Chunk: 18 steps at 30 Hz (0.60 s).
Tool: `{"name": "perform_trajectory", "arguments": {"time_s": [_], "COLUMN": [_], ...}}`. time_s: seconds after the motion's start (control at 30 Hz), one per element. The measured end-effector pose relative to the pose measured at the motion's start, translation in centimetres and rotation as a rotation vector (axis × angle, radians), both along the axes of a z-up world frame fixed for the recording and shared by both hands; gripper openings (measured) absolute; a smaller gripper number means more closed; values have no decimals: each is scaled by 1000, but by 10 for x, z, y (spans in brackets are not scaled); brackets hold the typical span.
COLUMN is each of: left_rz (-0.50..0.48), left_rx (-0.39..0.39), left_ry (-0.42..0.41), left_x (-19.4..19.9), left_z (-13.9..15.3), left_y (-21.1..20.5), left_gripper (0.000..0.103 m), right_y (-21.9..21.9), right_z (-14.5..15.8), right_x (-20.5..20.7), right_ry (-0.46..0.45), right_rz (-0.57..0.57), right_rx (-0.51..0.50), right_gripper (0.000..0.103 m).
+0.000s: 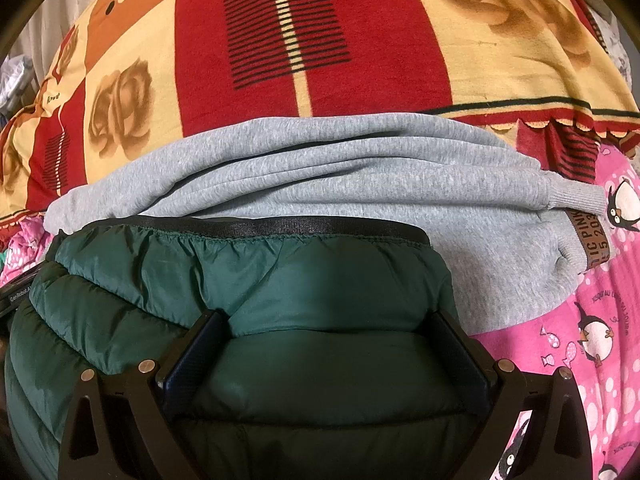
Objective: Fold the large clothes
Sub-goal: 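Press both open tools down on the folded green jacket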
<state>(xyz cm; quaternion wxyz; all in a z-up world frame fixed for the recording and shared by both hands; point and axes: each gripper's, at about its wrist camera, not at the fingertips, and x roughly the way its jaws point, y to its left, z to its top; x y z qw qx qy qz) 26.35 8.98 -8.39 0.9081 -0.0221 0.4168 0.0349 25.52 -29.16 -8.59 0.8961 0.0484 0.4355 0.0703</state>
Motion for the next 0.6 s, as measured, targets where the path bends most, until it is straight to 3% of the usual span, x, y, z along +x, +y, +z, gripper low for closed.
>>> {"name": "perform_trajectory", "arguments": {"time_s": [0.6], "left_rz": [1], "left_rx": [0], "left_ry": [1], "left_x": [0], "left_z": [1], "left_y": [-1], "left_gripper": [96], "right_y": [2], "right_z": [2], "right_x": [-1], "right_ry": [-6], "right_rz": [-8], "right_rx": [8], "right_gripper": [100]}}
